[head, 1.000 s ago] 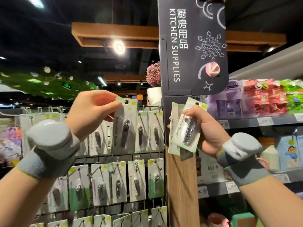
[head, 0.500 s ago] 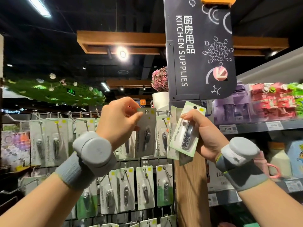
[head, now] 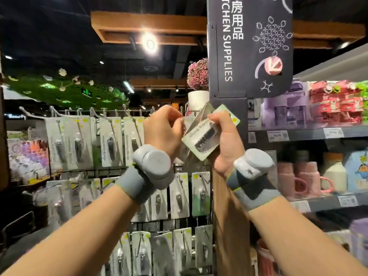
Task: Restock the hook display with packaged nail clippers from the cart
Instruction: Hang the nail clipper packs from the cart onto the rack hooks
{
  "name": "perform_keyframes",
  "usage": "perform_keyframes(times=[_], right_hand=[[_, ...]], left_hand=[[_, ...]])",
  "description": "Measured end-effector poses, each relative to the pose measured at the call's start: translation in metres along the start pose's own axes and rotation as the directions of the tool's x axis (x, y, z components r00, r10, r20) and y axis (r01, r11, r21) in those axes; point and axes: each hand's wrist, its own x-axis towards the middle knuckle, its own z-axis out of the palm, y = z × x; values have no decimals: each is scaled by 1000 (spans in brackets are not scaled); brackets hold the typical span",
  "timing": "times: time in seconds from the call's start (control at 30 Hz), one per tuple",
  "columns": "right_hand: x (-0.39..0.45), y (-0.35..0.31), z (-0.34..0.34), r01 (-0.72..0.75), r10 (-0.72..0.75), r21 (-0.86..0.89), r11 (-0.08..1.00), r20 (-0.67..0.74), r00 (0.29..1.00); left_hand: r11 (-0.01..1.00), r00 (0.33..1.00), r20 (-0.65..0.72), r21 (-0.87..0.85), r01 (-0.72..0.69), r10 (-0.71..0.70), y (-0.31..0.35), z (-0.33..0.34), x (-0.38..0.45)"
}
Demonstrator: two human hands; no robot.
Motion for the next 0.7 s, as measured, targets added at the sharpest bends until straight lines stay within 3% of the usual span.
perform_keyframes(times=[0.07, 0.13, 0.27, 0.37, 0.5, 0.7], right_hand=[[0, 18, 0, 48, -46, 35, 998, -44, 998], [-15, 28, -11, 61, -61, 17, 998, 0, 998], [-19, 36, -54, 64, -74, -117, 991, -82, 994], [-37, 56, -54, 16, -22, -162, 987, -37, 999], [-76, 62, -25, -29, 28, -44, 999, -34, 999], [-139, 90, 9, -70, 51, -86, 994, -201, 978]], left_hand=[[977, 997, -81, -211, -32, 15, 0, 15, -29], [927, 975, -206, -376, 5, -89, -26, 8, -57], [896, 843, -395, -394, 205, -366, -118, -27, -93], [910, 858, -425, -401, 106, -287, -102, -20, -120], [917, 961, -259, -399, -17, -95, -57, -33, -120], [920, 996, 1, -383, 84, -91, -56, -80, -172]])
